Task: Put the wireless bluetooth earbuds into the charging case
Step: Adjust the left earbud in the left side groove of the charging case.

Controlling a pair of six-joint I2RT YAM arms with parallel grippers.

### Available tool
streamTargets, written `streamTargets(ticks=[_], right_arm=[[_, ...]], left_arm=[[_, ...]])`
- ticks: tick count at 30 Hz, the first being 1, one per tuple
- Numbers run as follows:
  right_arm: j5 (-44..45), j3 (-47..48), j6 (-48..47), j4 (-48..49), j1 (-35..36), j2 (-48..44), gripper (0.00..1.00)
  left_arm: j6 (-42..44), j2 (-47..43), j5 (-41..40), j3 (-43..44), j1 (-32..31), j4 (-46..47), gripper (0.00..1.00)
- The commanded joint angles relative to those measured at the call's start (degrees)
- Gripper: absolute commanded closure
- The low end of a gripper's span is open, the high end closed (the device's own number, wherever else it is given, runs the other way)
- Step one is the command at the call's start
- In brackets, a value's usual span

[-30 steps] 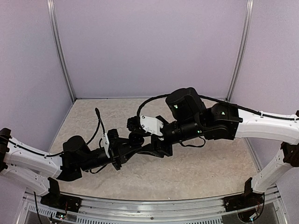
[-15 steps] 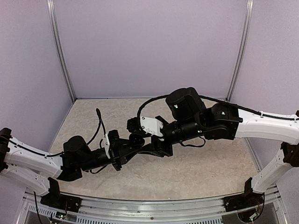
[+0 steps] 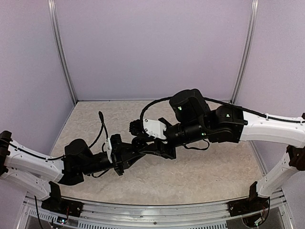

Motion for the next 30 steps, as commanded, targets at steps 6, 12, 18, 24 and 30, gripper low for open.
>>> streamTargets(ticks=[6,12,18,24,30], right_arm=[[-2.5,-1.1,-1.0,2.0,1.1,-0.6,0.71],[-2.6,-1.6,-1.5,2.1,1.2,-1.1,0.76],[-3.7,-2.1,-2.3,2.3,1.2,-1.7,0.79],[-4.3,-2.6,-3.1,2.6,1.2,-2.4,0.82],[-3.4,-2.8,-3.1,2.7,1.3,-2.9,0.84]], left_arm=[[0.3,0.3,1.0,1.5,-0.2,1.3,0.94],[-0.1,0.4,1.7,1.5,-0.1,1.5,0.94],[-0.4,0.5,2.2,1.6,0.0,1.6,0.94],[-0.7,0.5,3.0,1.6,0.2,1.6,0.94],[-1.4,0.6,3.6,1.5,0.7,1.9,0.94]])
